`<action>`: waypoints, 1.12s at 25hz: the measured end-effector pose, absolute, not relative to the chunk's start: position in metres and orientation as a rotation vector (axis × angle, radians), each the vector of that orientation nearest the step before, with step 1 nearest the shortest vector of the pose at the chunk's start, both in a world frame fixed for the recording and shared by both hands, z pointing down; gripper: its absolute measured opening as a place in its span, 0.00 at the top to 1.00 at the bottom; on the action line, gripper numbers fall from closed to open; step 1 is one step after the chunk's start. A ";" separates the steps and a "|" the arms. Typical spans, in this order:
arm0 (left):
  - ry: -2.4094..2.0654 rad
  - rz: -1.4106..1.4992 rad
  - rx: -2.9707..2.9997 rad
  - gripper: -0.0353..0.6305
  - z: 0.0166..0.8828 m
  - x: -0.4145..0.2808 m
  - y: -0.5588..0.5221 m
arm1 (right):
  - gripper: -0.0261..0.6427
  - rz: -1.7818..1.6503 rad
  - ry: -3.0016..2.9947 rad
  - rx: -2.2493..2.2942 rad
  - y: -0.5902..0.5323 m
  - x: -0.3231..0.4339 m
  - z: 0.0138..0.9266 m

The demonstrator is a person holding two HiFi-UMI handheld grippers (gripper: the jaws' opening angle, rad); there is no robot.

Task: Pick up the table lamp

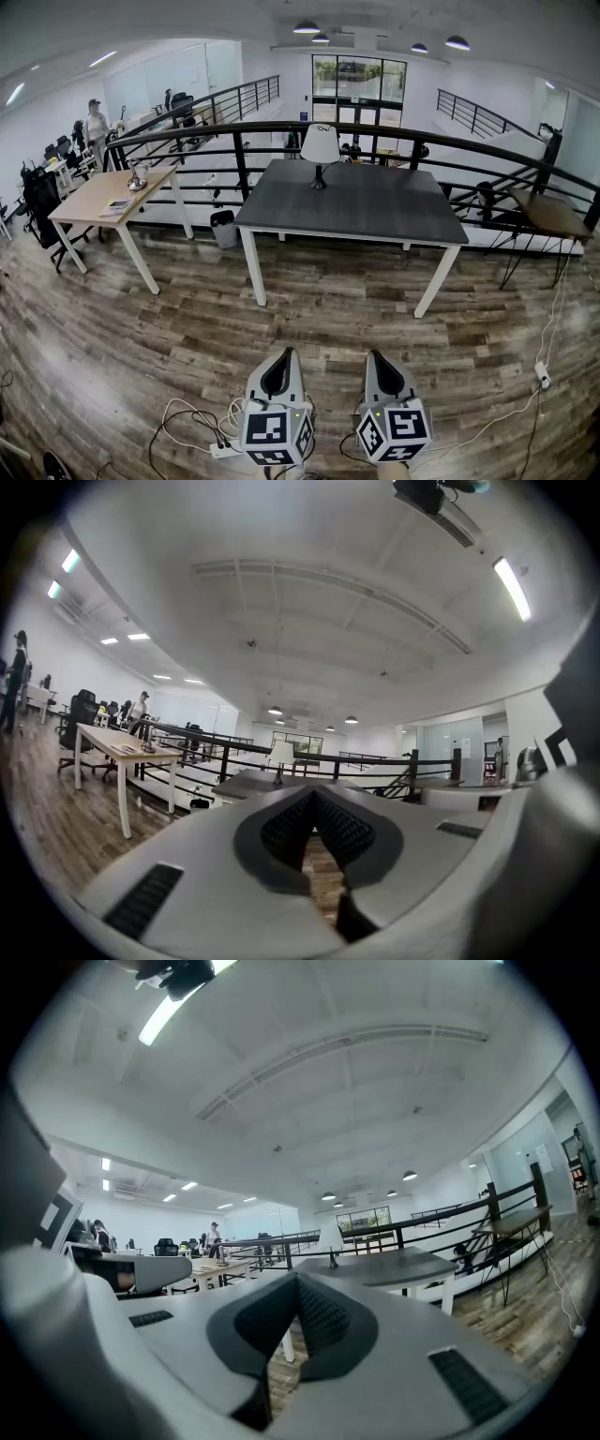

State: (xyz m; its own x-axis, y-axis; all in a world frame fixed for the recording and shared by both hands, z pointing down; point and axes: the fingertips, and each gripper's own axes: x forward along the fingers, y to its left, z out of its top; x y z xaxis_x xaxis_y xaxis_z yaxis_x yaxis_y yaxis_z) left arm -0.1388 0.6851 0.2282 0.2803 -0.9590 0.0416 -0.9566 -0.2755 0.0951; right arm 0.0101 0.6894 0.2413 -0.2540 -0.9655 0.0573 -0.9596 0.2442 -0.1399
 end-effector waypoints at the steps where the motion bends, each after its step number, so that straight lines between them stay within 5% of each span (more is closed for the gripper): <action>1: -1.828 -0.037 2.429 0.91 0.228 -0.140 0.685 | 0.95 -0.226 2.446 -1.891 0.689 0.009 0.241; 28: -1.907 -0.021 2.409 0.91 0.225 -0.126 0.655 | 0.94 -0.218 2.487 -1.801 0.656 0.019 0.241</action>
State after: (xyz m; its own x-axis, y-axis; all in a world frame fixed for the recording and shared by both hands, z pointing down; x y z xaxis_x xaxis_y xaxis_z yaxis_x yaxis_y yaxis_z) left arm -0.1261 0.6551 0.2252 0.2304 -0.9726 0.0318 -0.9716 -0.2281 0.0623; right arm 0.0194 0.6557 0.2415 -0.3141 -0.9488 0.0319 -0.9399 0.3061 -0.1515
